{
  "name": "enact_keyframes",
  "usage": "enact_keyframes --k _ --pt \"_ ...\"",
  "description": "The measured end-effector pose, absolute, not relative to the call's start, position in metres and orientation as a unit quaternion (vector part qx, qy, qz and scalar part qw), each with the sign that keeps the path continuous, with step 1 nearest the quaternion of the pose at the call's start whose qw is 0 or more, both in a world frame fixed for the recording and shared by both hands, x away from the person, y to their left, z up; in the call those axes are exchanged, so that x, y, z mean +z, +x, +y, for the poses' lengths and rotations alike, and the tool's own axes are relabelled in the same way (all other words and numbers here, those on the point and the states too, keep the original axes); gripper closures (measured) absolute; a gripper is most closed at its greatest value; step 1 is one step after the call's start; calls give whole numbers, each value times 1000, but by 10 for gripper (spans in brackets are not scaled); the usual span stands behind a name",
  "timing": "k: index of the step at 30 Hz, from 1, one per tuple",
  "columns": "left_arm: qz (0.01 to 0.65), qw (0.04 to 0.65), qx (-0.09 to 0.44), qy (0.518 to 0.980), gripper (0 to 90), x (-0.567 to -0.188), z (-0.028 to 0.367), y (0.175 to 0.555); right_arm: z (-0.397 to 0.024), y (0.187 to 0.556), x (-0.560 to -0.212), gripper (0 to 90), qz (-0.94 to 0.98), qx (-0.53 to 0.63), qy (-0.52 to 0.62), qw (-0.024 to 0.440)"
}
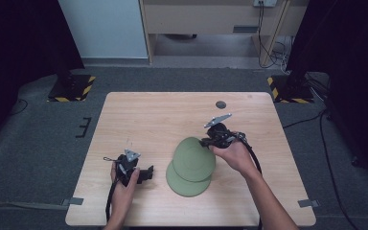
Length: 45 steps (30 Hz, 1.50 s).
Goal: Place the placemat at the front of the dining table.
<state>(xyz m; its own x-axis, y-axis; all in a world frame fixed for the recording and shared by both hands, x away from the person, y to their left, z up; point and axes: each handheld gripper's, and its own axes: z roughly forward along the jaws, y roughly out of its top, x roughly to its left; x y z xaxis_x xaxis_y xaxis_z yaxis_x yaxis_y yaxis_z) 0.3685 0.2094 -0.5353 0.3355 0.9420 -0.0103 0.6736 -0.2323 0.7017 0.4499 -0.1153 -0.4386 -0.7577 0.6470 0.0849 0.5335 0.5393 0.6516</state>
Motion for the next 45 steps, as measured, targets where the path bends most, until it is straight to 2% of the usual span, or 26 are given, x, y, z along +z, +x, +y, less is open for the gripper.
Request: enact_keyframes --k 45 --pt "551 302 226 745 0 -537 214 373 -126 447 -400 858 846 385 354 102"
